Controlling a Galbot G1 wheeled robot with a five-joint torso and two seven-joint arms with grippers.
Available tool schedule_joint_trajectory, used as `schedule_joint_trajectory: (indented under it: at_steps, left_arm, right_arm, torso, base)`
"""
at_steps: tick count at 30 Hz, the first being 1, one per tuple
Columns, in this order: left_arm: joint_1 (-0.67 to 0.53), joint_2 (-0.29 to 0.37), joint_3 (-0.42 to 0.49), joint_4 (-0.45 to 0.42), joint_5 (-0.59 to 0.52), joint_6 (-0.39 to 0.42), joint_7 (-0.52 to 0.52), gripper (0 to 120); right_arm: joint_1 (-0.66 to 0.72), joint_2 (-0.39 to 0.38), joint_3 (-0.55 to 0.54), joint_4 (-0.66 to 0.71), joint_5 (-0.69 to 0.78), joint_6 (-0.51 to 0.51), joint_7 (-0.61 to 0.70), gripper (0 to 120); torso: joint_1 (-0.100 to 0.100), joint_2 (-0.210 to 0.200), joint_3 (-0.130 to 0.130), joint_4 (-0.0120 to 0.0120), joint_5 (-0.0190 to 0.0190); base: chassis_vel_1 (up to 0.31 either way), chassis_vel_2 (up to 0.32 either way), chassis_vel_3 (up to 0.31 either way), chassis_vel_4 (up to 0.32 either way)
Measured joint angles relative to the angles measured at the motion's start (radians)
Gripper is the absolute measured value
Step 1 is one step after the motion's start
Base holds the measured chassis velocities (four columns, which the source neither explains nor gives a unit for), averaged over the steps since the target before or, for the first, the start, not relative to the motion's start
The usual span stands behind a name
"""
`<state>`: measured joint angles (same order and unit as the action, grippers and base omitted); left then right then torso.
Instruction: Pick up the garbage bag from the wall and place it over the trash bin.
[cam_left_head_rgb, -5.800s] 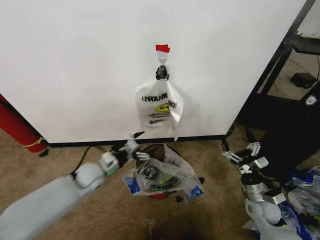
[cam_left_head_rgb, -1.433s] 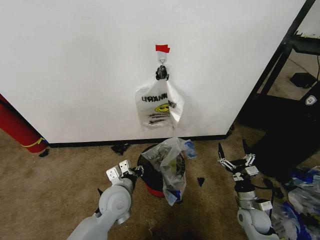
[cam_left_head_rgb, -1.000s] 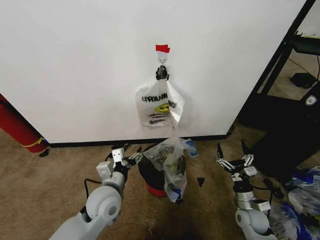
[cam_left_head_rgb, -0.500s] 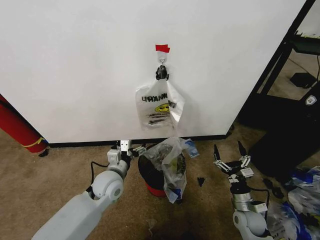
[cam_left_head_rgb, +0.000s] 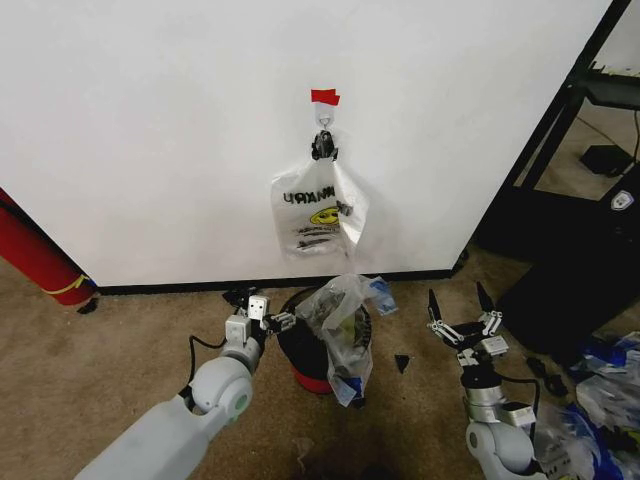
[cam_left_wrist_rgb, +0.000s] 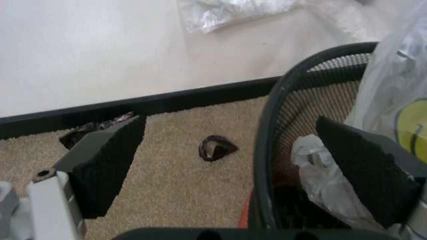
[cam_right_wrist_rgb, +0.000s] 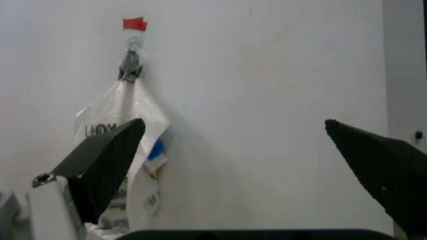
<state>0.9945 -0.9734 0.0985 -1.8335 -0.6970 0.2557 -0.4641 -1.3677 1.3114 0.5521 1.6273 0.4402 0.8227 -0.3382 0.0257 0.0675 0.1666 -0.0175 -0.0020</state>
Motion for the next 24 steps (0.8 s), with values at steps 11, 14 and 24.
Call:
schedule_joint_trajectory:
  at_steps: [11,14,24]
  left_arm:
    - [-0.009,0.014,0.016,0.021,0.045,0.000,0.000,100]
    - [0.015,0.034,-0.016,-0.032,0.045,0.001,-0.001,100]
    - [0.141,0.076,-0.135,-0.244,-0.052,-0.049,0.005,100]
  right_arm:
    - [0.002,-0.002,-0.006,-0.005,-0.001,0.000,-0.002,100]
    - [0.002,-0.001,-0.008,-0.009,-0.003,0.000,-0.005,100]
    - [-0.019,-0.040,-0.038,-0.027,-0.051,0.000,0.026,100]
  torso:
    - [0.000,0.000,0.000,-0.0001,0.0000]
    - [0.000,0.000,0.000,0.0000,-0.0001]
    - [0.000,0.000,0.000,0.0000,0.0001]
  base:
    - [0.000,0.000,0.000,0.000]
    - [0.000,0.000,0.000,0.000]
    - [0.000,0.000,0.000,0.000]
